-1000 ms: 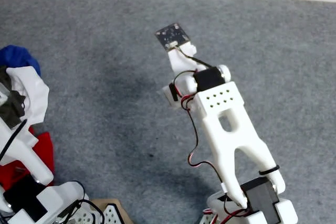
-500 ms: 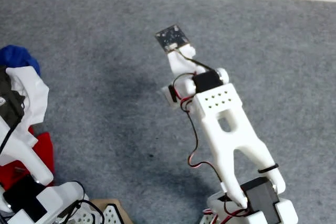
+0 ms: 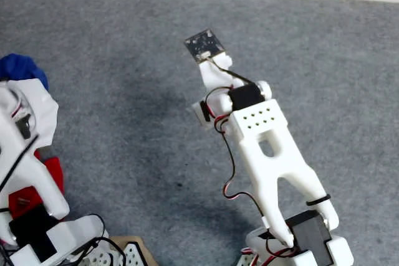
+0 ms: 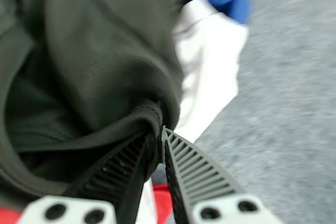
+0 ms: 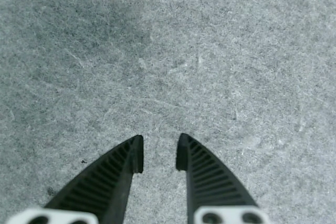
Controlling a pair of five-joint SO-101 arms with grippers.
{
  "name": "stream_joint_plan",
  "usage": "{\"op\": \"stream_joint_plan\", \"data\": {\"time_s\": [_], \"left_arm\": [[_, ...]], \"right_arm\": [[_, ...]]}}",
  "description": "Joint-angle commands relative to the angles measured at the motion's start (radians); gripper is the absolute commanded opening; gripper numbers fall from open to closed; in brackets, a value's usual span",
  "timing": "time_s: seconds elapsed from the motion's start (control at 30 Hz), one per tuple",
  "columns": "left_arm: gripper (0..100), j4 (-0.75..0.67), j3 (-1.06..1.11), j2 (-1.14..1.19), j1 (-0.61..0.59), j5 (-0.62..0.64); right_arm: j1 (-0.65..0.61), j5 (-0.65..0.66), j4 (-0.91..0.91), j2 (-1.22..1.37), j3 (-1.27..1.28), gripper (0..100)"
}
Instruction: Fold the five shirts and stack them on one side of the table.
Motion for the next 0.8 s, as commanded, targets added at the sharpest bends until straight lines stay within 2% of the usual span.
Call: {"op": "stream_joint_plan", "data": {"time_s": [0.0, 0.2, 0.5, 0.77], "left_arm": [[1, 0.086, -0.128, -0.087, 0.148, 0.015], [1, 0.183, -0.302, -0.127, 0.403, 0.184], [1, 0.161, -0.444, -0.125, 0.745, 0.258], [1, 0.147, -0.621, -0.125, 0.880, 0.258]], "right_arm": [[0.002, -0.012, -0.018, -0.013, -0.008, 10.4], [0.113, -0.026, -0.018, -0.015, -0.010, 10.4], [0.308, -0.152, -0.018, -0.015, -0.008, 10.4], [0.487, -0.216, -0.024, -0.015, -0.016, 10.4]]}}
